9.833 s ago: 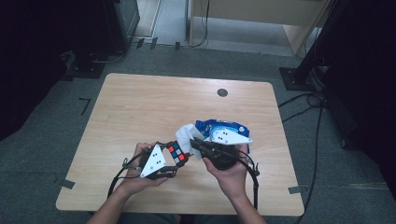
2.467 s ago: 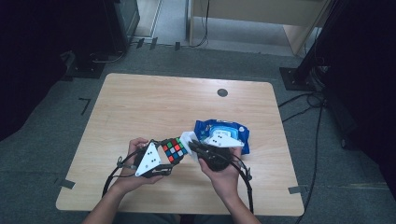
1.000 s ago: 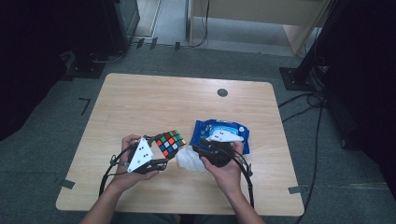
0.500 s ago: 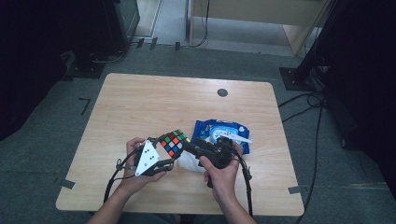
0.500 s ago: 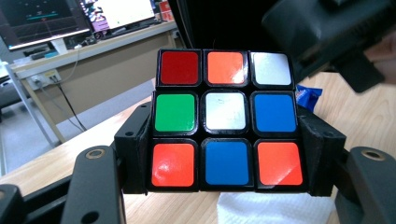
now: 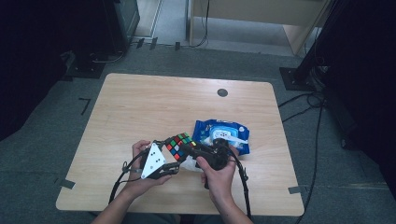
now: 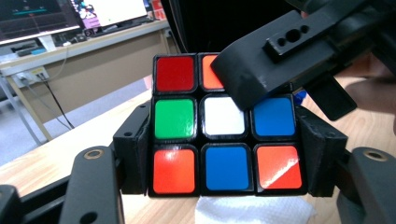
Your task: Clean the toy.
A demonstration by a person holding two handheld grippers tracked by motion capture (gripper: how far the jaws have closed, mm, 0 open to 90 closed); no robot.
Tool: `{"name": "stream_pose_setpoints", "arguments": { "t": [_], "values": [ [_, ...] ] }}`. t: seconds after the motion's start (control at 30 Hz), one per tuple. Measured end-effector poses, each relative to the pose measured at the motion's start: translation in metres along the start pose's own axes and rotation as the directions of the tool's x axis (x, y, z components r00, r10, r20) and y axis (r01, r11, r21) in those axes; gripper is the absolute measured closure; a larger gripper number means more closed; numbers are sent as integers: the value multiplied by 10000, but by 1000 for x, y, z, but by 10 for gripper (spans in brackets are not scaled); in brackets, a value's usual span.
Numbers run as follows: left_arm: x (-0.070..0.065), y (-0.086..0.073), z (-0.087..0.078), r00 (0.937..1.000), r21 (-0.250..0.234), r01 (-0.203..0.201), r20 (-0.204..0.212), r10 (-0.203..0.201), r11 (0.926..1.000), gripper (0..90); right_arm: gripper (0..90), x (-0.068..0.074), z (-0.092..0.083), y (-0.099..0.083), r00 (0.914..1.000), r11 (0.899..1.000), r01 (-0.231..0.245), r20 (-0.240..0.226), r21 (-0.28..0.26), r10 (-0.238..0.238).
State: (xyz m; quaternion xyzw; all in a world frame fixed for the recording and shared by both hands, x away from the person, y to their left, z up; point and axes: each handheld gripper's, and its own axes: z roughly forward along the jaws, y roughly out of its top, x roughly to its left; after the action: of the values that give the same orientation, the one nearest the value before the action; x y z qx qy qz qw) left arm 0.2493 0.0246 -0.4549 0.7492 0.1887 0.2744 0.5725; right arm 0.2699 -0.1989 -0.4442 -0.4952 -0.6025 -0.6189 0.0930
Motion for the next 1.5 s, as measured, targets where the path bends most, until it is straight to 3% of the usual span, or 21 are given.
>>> {"name": "stream_pose_setpoints", "arguments": {
  "t": [0.13, 0.23, 0.3, 0.4, 0.53, 0.67, 0.8, 0.83, 0.9, 0.93, 1.03, 1.17, 1.27, 1.33, 1.5],
  "values": [
    [-1, 0, 0, 9994, 42, -279, 218, 278, 9996, 300, 348, -2, -3, 8, 9996, 9983, 124, 235, 569, -137],
    [-1, -1, -2, 9955, -15, -703, 643, 703, 9975, 278, 348, -6, -8, 20, 9994, 9920, -27, 336, 1264, -15],
    [-2, -3, -2, 9895, 68, -1134, 908, 1123, 9935, 260, 348, -9, -12, 27, 9994, 9840, -186, 322, 1771, 130],
    [-6, -9, 1, 9818, 401, -1714, 902, 1672, 9844, 189, 348, -12, -17, 36, 9987, 9676, -88, 500, 2522, -40],
    [-9, -9, 2, 9761, 480, -2012, 938, 1962, 9784, 151, 348, -13, -19, 41, 9986, 9364, 105, 447, 3507, -280],
    [-16, -12, 5, 9616, 584, -2581, 1123, 2505, 9644, 145, 348, -18, -18, 43, 9993, 9079, 83, 284, 4192, -223],
    [-23, -14, 8, 9443, 684, -3105, 1369, 2993, 9481, 135, 347, -21, -15, 41, 9997, 8634, 192, 57, 5042, -255],
    [-25, -15, 9, 9384, 679, -3252, 1463, 3130, 9432, 135, 347, -20, -14, 40, 9996, 8566, 250, -3, 5154, -290],
    [-28, -16, 9, 9315, 741, -3425, 1572, 3282, 9366, 133, 347, -18, -11, 38, 9991, 8386, 373, -37, 5435, -420],
    [-29, -16, 10, 9311, 719, -3417, 1612, 3271, 9371, 133, 348, -17, -9, 37, 9990, 8346, 407, -67, 5494, -443],
    [-31, -15, 10, 9282, 714, -3471, 1689, 3316, 9351, 133, 347, -17, -6, 35, 9986, 8303, 485, -84, 5552, -527],
    [-31, -15, 9, 9283, 649, -3342, 1953, 3165, 9403, 174, 347, -16, -4, 33, 9983, 8253, 521, -70, 5623, -582],
    [-31, -14, 9, 9261, 733, -3314, 2160, 3095, 9406, 264, 347, -16, -3, 33, 9982, 8281, 518, -41, 5581, -597],
    [-30, -14, 8, 9289, 723, -3150, 2281, 2918, 9463, 313, 347, -16, -4, 33, 9985, 8330, 469, -14, 5513, -553],
    [-27, -13, 6, 9313, 738, -3114, 2221, 2888, 9474, 328, 345, -18, -2, 32, 9991, 8498, 413, -197, 5255, -364]
  ]
}}
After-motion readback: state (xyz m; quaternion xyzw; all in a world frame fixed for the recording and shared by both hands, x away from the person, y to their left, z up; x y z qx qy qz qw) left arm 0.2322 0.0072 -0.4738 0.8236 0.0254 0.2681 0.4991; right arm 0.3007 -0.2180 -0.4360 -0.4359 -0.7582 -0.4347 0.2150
